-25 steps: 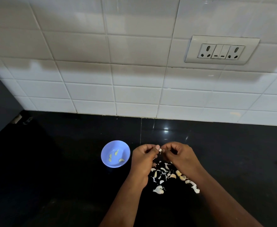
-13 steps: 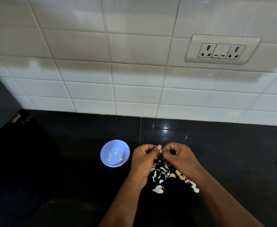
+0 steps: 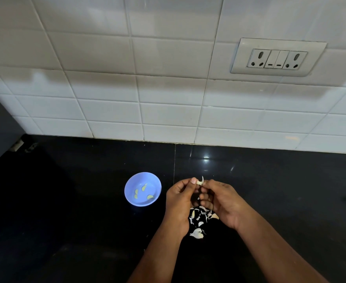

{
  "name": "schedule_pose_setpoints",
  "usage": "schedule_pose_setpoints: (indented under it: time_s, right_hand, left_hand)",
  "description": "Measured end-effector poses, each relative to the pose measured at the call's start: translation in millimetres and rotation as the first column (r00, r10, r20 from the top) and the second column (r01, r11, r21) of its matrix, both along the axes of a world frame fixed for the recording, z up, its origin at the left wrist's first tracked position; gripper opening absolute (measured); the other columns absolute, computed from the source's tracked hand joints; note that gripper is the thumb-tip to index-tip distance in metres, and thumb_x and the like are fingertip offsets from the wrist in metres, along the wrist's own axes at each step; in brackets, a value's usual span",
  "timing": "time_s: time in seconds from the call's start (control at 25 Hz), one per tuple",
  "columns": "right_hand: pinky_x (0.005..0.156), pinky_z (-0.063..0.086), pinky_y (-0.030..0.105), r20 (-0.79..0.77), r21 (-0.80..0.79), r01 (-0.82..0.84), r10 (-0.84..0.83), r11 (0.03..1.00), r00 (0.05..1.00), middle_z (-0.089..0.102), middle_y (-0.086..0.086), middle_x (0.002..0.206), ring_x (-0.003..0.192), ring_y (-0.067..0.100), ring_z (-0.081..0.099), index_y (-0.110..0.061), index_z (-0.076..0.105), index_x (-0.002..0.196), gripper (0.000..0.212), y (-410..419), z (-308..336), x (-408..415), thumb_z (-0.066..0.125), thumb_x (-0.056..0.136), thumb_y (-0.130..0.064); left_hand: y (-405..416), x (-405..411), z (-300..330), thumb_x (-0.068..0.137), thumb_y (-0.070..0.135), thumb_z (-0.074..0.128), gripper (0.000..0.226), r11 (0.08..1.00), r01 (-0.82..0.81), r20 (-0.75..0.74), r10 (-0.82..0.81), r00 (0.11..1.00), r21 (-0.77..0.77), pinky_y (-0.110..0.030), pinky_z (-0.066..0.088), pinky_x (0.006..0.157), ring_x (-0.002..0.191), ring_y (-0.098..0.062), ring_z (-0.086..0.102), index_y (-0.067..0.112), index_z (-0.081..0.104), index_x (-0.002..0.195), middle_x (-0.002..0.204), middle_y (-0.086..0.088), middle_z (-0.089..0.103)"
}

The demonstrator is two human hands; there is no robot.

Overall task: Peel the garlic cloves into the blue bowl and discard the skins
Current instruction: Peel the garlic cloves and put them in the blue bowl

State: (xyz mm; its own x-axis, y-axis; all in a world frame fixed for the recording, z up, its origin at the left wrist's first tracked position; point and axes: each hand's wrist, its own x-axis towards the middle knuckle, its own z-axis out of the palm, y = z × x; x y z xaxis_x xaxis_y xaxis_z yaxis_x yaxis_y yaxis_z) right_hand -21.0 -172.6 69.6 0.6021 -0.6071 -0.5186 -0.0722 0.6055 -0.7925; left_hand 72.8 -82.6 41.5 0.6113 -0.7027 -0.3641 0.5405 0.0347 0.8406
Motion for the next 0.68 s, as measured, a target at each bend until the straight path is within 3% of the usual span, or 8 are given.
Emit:
schedule_pose_setpoints:
  time_s: [0.16, 0.24, 0.36, 0.4, 0.48, 0.56, 0.68]
  right_hand:
    - [0.056, 0.059, 0.024, 0.071, -0.025, 0.078, -0.076, 0.997, 0.995, 0.072, 0.008, 0.078, 0.065, 0.014, 0.070, -0.003, 0.073, 0.093, 0.006, -5.1, -2.5, -4.5, 0.070, 0.096, -0.008]
    - [0.055, 0.058, 0.027, -0.079, -0.274, 0.076, -0.101, 0.959, 0.992, 0.073, 0.010, 0.077, 0.063, 0.016, 0.070, -0.003, 0.074, 0.091, 0.012, -8.2, -2.3, -9.6, 0.078, 0.091, -0.014]
    - [0.056, 0.058, 0.032, -0.403, -0.637, -0.139, -0.173, 0.758, 0.899, 0.074, 0.004, 0.072, 0.059, 0.014, 0.072, -0.011, 0.070, 0.085, 0.019, -16.5, -7.4, -18.1, 0.080, 0.091, -0.027]
    - [0.062, 0.061, 0.035, -0.469, -0.670, -0.234, -0.158, 0.704, 0.869, 0.077, 0.000, 0.081, 0.066, 0.012, 0.075, -0.019, 0.071, 0.094, 0.007, -17.2, -6.8, -19.3, 0.074, 0.094, -0.025]
    - [0.083, 0.062, 0.040, -0.556, -0.705, -0.389, -0.121, 0.592, 0.822, 0.075, -0.013, 0.107, 0.090, 0.008, 0.075, -0.039, 0.067, 0.123, 0.033, -16.7, -11.1, -20.4, 0.066, 0.096, -0.019]
    - [0.092, 0.060, 0.040, -0.461, -0.755, -0.323, -0.112, 0.571, 0.880, 0.074, -0.017, 0.112, 0.101, 0.007, 0.072, -0.040, 0.065, 0.133, 0.042, -10.9, -10.9, -17.9, 0.067, 0.097, -0.019]
    - [0.088, 0.061, 0.031, -0.183, -0.694, -0.155, 0.036, 0.703, 0.982, 0.078, -0.008, 0.102, 0.096, 0.011, 0.075, -0.030, 0.074, 0.122, 0.029, 3.9, -0.3, -7.7, 0.074, 0.096, -0.018]
  left_hand:
    - [2.5, 3.2, 1.1, 0.100, 0.019, 0.070, 0.012, 0.995, -0.092, -0.064, 0.095, 0.993, 0.040, -0.025, 0.050, 0.058, 0.076, -0.010, 0.066, 0.011, 0.077, 0.094, 0.081, -0.001, 0.074]
    - [2.5, 6.2, 2.3, 0.099, 0.019, 0.071, 0.010, 0.991, -0.121, -0.067, 0.124, 0.990, 0.051, -0.023, 0.050, 0.056, 0.075, -0.009, 0.064, 0.011, 0.076, 0.096, 0.082, 0.002, 0.074]
    - [1.7, 9.0, 4.9, 0.098, 0.019, 0.073, 0.008, 0.989, -0.138, -0.061, 0.141, 0.988, 0.051, -0.023, 0.050, 0.057, 0.074, -0.007, 0.063, 0.012, 0.077, 0.096, 0.085, 0.003, 0.076]
    - [1.4, 9.6, 5.8, 0.098, 0.019, 0.073, 0.007, 0.989, -0.139, -0.059, 0.142, 0.988, 0.048, -0.024, 0.050, 0.058, 0.075, -0.007, 0.063, 0.013, 0.077, 0.096, 0.087, 0.002, 0.077]
    - [0.4, 9.2, 6.7, 0.097, 0.018, 0.074, 0.005, 0.990, -0.133, -0.051, 0.135, 0.990, 0.042, -0.023, 0.050, 0.059, 0.076, -0.007, 0.063, 0.014, 0.077, 0.096, 0.089, 0.002, 0.078]
    - [0.4, 7.5, 7.9, 0.096, 0.017, 0.075, 0.004, 0.991, -0.126, -0.043, 0.128, 0.991, 0.039, -0.023, 0.050, 0.059, 0.077, -0.008, 0.063, 0.014, 0.077, 0.097, 0.089, 0.002, 0.078]
    - [0.7, 6.1, 10.8, 0.095, 0.015, 0.075, 0.004, 0.993, -0.109, -0.051, 0.111, 0.992, 0.039, -0.023, 0.049, 0.059, 0.073, -0.007, 0.065, 0.013, 0.077, 0.098, 0.083, -0.001, 0.076]
